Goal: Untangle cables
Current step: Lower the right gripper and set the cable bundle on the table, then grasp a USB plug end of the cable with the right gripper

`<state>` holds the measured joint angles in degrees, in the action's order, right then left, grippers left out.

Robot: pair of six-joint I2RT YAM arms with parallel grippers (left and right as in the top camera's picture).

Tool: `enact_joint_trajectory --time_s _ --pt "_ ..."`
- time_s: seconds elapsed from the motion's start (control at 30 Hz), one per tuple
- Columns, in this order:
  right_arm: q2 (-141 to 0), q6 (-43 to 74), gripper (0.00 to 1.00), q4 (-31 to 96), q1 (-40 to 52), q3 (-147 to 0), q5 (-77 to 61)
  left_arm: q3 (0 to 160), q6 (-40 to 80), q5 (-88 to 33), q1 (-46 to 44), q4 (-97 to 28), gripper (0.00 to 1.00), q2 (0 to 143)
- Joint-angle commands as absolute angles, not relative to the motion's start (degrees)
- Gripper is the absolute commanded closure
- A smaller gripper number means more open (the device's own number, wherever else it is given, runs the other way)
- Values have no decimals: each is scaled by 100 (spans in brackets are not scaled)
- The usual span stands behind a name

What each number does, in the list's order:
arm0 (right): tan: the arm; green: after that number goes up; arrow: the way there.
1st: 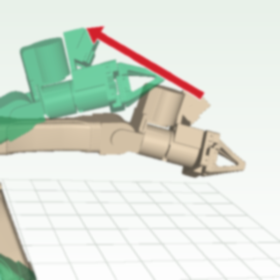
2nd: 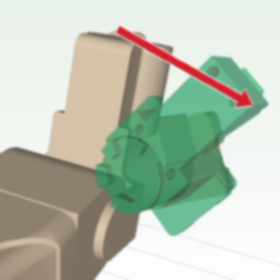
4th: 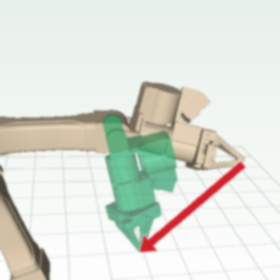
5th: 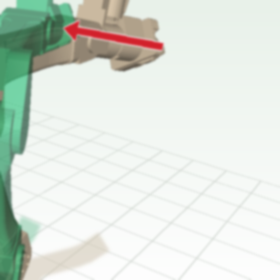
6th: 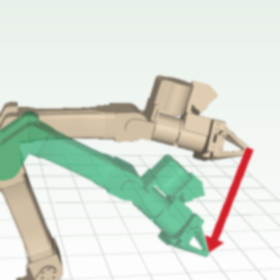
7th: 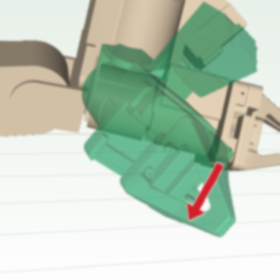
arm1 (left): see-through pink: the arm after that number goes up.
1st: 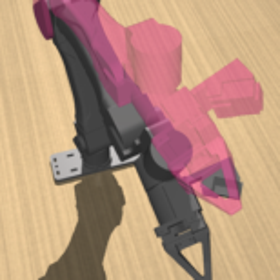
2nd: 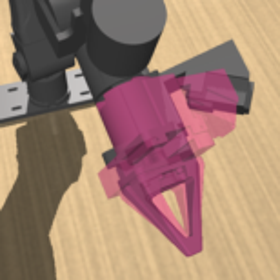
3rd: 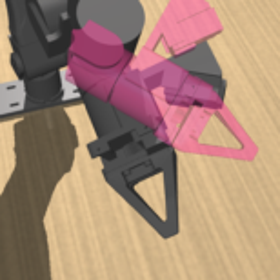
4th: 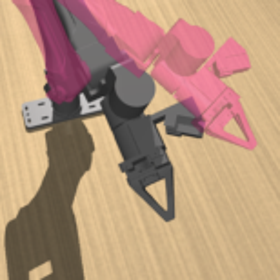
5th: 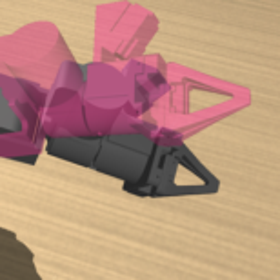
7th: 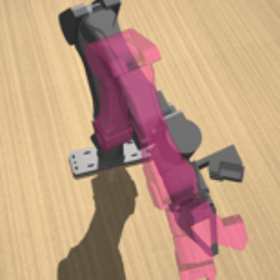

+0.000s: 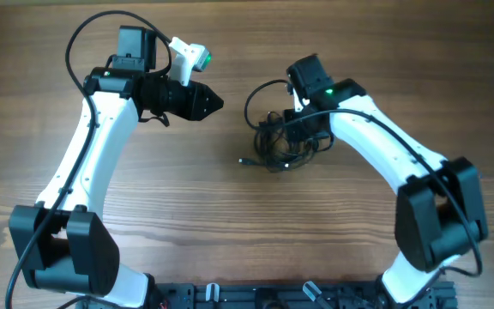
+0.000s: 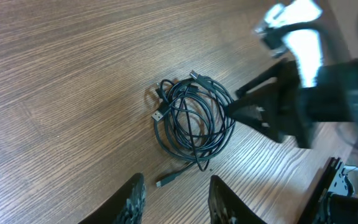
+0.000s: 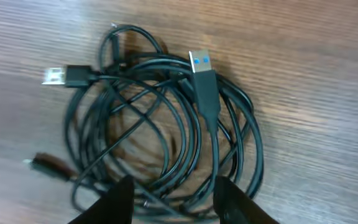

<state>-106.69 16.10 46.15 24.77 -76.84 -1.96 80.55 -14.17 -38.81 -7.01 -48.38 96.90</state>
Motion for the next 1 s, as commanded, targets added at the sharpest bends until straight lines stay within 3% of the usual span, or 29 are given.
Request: enact_joint_trajectory --time_s 0.0,0.7,0.97 --pt "-11096 1826 58 4499 2469 -7631 -80 8062 -1365 -3865 -659 -4873 66 9590" --pt "-11231 2115 59 4547 2464 -7529 366 8062 -1476 -3870 -659 -5050 67 9590" --pt "-11340 2252 68 4523 2469 -7529 180 8062 -1472 -3872 -663 -5087 67 9590"
